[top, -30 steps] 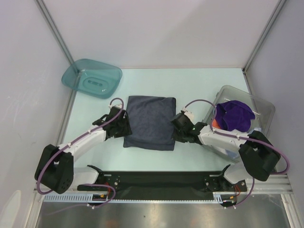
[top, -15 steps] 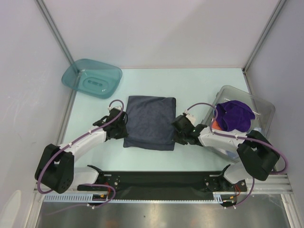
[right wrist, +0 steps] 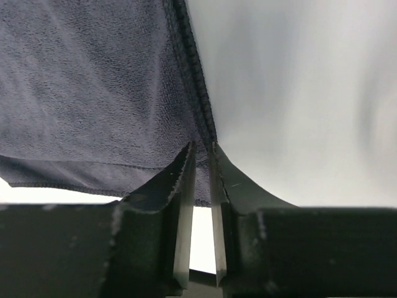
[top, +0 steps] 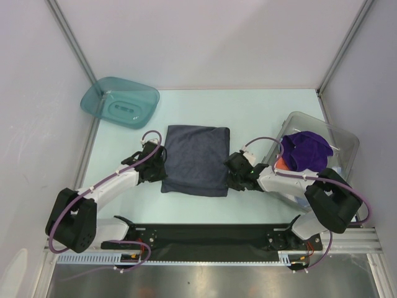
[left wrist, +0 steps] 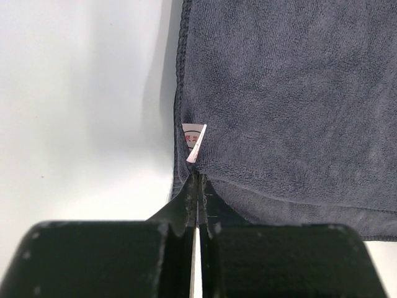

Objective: Fold and stack the towels
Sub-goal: Fold the towel

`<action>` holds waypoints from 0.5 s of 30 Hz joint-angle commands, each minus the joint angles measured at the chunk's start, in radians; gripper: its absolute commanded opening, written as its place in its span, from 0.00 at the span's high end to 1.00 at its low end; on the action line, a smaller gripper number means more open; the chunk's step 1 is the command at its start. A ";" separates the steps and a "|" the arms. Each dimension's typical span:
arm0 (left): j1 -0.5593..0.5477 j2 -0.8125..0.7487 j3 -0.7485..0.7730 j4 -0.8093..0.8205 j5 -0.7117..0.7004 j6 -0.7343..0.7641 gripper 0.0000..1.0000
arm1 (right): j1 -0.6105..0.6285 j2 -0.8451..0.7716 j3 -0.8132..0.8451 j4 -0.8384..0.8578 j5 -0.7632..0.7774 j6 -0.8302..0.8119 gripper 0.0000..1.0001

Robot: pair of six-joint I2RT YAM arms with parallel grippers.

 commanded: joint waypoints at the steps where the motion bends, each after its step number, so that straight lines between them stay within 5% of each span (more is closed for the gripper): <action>1: 0.006 -0.007 -0.004 -0.001 -0.022 -0.014 1.00 | -0.002 -0.004 -0.007 0.018 0.023 0.021 0.82; 9: 0.006 -0.035 0.000 -0.007 -0.034 -0.025 1.00 | 0.010 -0.025 0.001 -0.022 0.032 0.029 0.68; 15: 0.007 -0.049 0.000 -0.007 -0.037 -0.029 1.00 | 0.028 0.001 0.005 -0.019 0.037 0.041 0.68</action>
